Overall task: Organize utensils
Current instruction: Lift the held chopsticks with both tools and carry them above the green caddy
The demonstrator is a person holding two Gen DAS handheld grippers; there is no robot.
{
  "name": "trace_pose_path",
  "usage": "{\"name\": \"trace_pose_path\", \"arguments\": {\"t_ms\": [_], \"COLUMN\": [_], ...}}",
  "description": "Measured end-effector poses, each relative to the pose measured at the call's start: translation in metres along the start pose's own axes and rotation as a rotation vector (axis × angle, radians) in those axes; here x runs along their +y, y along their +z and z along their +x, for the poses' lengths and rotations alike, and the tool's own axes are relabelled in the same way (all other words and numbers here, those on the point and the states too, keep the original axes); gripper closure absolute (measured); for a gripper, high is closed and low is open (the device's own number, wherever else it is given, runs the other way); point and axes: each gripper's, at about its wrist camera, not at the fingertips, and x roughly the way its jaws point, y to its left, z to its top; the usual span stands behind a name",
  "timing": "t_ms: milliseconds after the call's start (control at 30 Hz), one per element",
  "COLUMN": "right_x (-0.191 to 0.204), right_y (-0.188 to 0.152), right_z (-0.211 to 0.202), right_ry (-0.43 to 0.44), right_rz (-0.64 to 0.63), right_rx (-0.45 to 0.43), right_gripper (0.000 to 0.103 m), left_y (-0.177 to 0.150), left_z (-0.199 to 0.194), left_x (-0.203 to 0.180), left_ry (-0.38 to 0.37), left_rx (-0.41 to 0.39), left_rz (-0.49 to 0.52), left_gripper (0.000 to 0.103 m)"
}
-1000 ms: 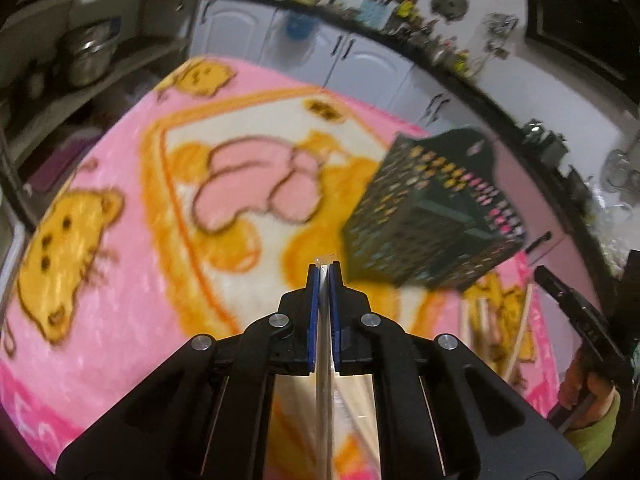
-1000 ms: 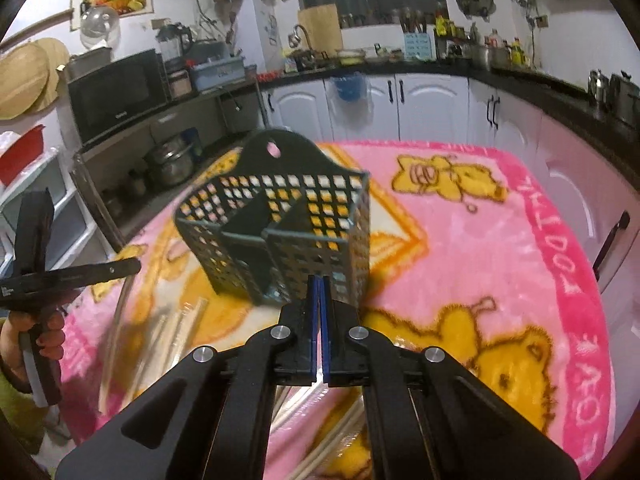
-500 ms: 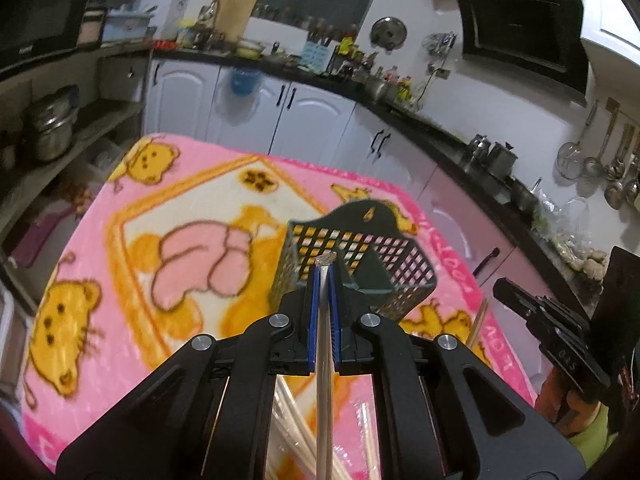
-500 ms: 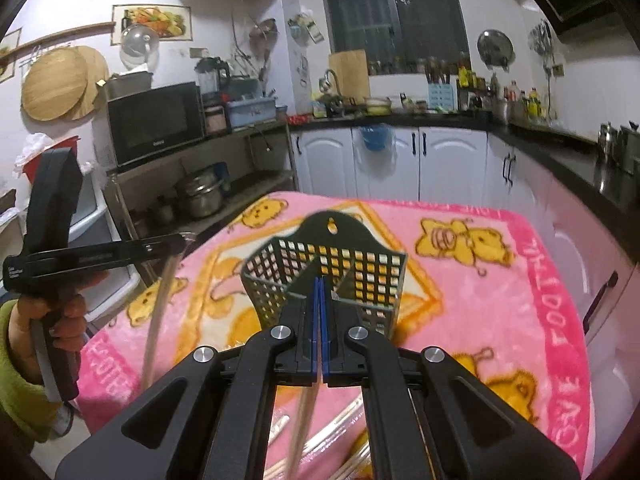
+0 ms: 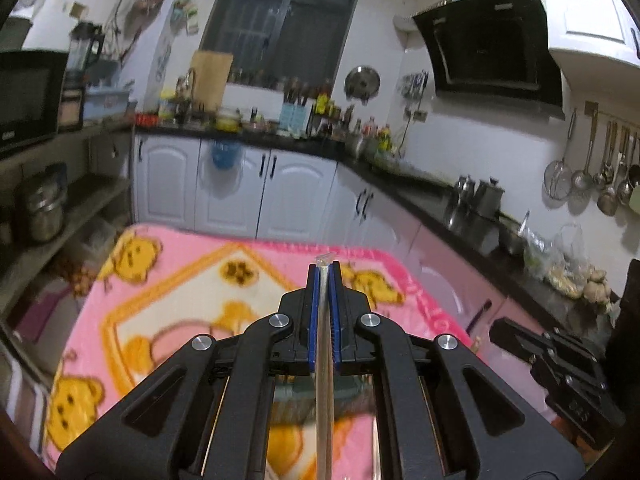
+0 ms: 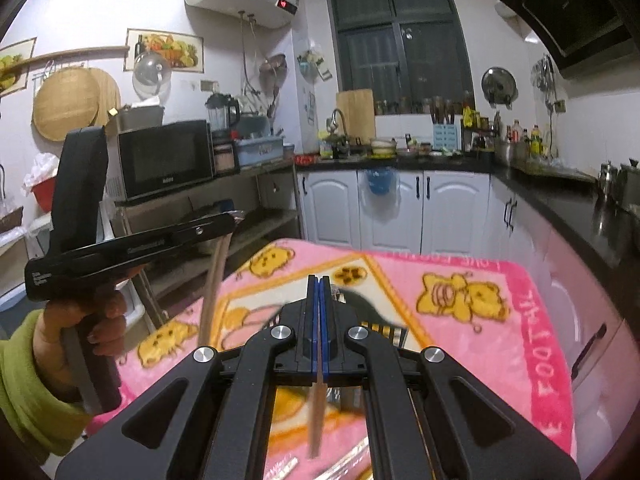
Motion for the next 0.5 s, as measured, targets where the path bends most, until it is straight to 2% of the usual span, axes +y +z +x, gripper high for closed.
{"name": "trace_pose_path", "arguments": {"t_ms": [233,500], "right_x": [-0.003,-0.008], "right_y": [0.037,0.071], "right_z": [-0.005,-0.005], "right_ry": [-0.002,-0.015], "right_rz": [0.002,-0.025], "right_rx": [-0.085,-0.162], "right_gripper": [0.102,0.102], "left_y": [0.031,0.049], "left_z": [0.01,0.027], "left_x": [-0.012,-0.014], "left_ry": [0.03,0.038], "left_rx": [-0.088,-0.166], "left_rz": [0.032,0.042], "left_gripper": [0.101,0.101]}}
